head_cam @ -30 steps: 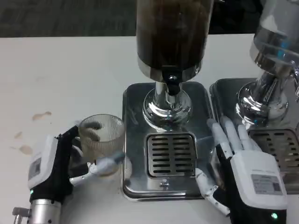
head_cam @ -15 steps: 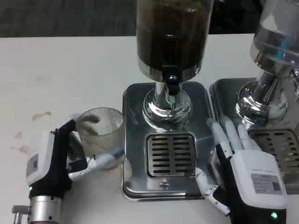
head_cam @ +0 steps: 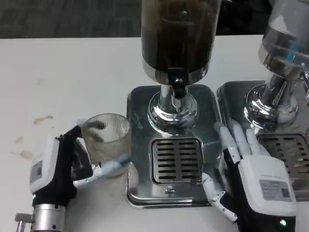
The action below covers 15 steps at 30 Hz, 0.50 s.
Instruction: Grasp the cup under the faucet to collect the drink, then remove the cup.
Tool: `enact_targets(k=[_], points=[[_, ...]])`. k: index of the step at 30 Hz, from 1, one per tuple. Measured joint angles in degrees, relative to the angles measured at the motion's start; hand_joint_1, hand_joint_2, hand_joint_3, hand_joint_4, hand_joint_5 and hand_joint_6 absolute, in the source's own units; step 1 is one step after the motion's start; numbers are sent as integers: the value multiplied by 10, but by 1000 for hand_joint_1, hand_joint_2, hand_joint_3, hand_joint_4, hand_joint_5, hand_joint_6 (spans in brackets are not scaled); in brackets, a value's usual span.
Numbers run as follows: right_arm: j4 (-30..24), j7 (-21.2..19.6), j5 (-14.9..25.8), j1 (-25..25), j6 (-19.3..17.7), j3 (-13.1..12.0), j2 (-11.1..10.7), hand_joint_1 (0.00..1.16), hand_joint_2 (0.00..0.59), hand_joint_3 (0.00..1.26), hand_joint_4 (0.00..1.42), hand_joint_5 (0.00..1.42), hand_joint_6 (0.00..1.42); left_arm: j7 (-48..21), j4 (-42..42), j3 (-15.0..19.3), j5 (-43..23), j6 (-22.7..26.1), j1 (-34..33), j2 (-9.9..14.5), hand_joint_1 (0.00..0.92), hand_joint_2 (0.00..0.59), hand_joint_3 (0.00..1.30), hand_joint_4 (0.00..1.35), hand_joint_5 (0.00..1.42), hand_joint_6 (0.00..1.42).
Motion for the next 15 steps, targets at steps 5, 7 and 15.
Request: enact_targets(k=[5,7,15], points=[[0,-3,0,0,0,-1,2,140,506,74,0,3,163,0,-17,-5,16,-1,-1,-5,613,12,881,1023,1114,1233],[0,-4,0,0,0,-2,2,140,506,74,0,3,164,0,-22,-5,19,-1,-1,-6,614,10,881,1022,1114,1234],[0,-6,0,0,0,-4,6,140,506,74,0,3,164,0,-35,-11,24,-1,-9,-12,616,8,882,1022,1114,1238]])
